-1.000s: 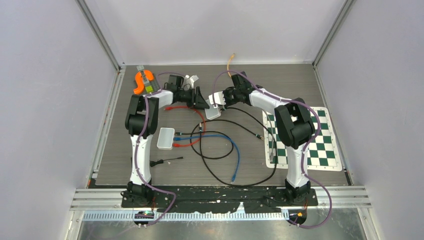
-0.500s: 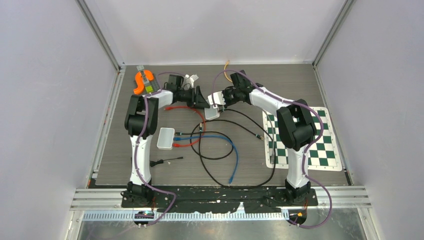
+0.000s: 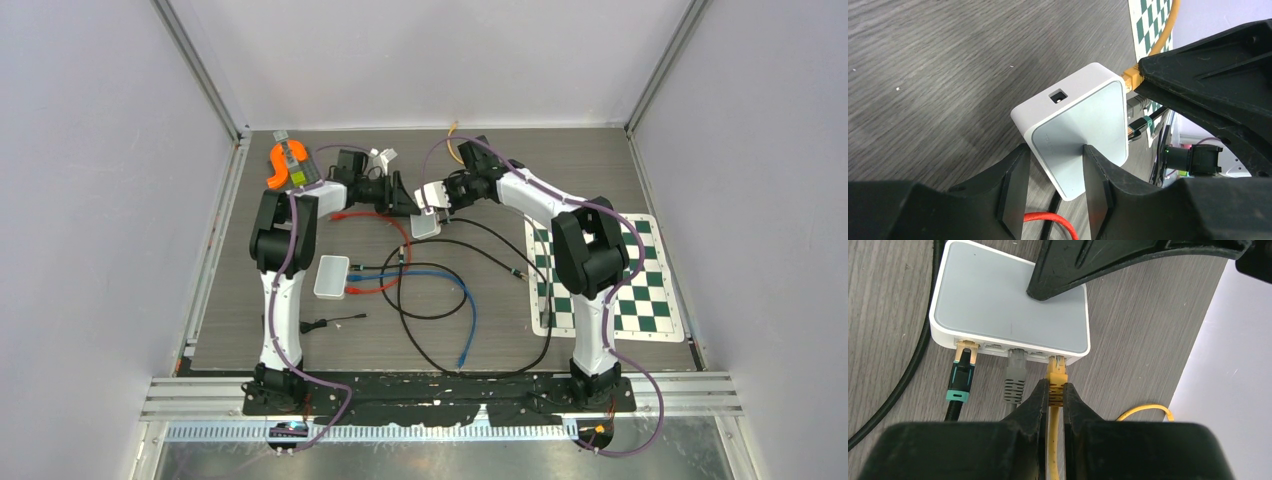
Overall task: Insert the plug into the switch port
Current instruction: Insert the connector into the switch port.
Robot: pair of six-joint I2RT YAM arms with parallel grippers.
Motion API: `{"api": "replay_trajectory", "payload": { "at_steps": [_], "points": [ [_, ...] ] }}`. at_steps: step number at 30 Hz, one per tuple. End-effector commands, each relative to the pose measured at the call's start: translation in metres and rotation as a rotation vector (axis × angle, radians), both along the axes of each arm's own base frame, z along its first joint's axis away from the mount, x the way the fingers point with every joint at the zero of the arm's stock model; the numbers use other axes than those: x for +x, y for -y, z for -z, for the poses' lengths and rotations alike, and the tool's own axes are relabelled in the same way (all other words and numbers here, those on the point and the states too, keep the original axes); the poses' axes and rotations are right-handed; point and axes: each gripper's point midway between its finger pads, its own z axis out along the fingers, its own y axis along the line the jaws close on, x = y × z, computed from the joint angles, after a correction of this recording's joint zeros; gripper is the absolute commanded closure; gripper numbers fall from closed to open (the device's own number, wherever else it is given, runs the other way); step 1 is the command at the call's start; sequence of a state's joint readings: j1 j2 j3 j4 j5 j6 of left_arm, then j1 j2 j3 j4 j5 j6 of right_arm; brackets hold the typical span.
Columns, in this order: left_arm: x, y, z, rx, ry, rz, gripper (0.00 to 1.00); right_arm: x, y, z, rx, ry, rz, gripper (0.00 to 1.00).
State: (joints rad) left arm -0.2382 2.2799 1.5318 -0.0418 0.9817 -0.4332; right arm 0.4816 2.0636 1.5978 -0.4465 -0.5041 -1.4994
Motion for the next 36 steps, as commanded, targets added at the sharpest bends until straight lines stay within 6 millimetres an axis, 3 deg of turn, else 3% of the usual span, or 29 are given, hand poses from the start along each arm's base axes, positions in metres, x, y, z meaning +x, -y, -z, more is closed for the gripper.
{"api": "replay_trajectory", "payload": {
  "at_steps": [1, 7, 21, 23, 26, 27, 28, 29, 32, 36],
  "points": [
    [-0.012, 0.062, -0.100, -0.183, 0.319, 0.185, 0.57, -0.087, -0.082, 0.002, 0.142, -0.145, -0.296, 0.95],
    [-0.014, 0.061, -0.112, -0.179, 0.350, 0.214, 0.57, -0.087, -0.083, -0.007, 0.158, -0.122, -0.329, 0.95],
    [-0.020, 0.063, -0.116, -0.160, 0.370, 0.235, 0.59, -0.091, -0.081, -0.009, 0.091, -0.127, -0.301, 0.95],
    [-0.017, 0.063, -0.120, -0.159, 0.379, 0.216, 0.58, -0.078, -0.088, -0.017, 0.146, -0.105, -0.243, 0.95],
    [-0.012, 0.062, -0.131, -0.146, 0.395, 0.187, 0.54, -0.066, -0.079, -0.018, 0.211, -0.131, -0.149, 0.95],
    [-0.010, 0.060, -0.132, -0.126, 0.395, 0.174, 0.52, -0.059, -0.078, -0.028, 0.247, -0.107, -0.128, 0.95],
    [-0.008, 0.057, -0.133, -0.105, 0.403, 0.164, 0.50, -0.055, -0.069, -0.023, 0.253, -0.117, -0.098, 0.95],
    [-0.008, 0.052, -0.133, -0.082, 0.393, 0.158, 0.49, -0.048, -0.068, -0.034, 0.295, -0.097, -0.073, 0.95],
    [-0.003, 0.039, -0.131, -0.056, 0.391, 0.131, 0.46, -0.034, -0.048, -0.037, 0.359, -0.140, -0.015, 0.95],
    [0.006, 0.028, -0.136, -0.060, 0.389, 0.090, 0.43, -0.013, -0.023, -0.027, 0.320, -0.151, 0.090, 0.95]
  ]
}}
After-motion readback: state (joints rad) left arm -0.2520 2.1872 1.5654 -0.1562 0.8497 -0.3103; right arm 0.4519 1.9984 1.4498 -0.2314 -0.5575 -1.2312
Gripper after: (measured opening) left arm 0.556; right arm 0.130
